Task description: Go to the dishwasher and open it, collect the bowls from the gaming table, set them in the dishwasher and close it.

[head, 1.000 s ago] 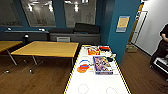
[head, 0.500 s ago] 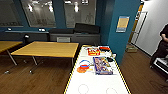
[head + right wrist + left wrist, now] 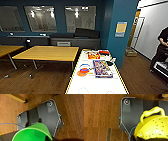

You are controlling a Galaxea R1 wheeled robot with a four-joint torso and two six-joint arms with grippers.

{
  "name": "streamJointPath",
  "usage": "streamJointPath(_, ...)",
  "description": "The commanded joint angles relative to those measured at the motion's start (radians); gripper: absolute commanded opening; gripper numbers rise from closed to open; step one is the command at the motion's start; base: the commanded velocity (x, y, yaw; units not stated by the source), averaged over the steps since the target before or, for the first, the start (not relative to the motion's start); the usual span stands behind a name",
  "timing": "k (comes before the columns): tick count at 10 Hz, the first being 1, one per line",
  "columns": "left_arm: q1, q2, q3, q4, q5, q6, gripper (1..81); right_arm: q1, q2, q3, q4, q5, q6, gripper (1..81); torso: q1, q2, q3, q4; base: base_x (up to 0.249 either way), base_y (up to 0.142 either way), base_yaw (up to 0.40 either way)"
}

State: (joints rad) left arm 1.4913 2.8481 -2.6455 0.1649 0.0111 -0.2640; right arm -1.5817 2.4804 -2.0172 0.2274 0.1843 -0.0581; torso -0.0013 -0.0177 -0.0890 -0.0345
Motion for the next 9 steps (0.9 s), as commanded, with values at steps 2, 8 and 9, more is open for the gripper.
streamJointPath(2,-0.041,-0.008,-0.005,0.010,0.058,0.003,1.0,0.034,-0.026,0.019,-0.013,-0.058,-0.002,1.0,0.001,0.000,0.000,0.000,0.000,0.000,0.000)
streamJointPath(8,-0.036,-0.004,-0.005,0.008,0.058,0.008,1.0,0.033,-0.007,0.014,-0.013,-0.060,-0.006,1.0,0.001,0.000,0.000,0.000,-0.072,0.000,0.000)
streamJointPath(9,-0.033,-0.004,-0.005,0.010,0.057,0.008,1.0,0.039,-0.015,0.014,-0.013,-0.058,-0.005,1.0,0.001,0.000,0.000,0.000,-0.081,0.000,0.000)
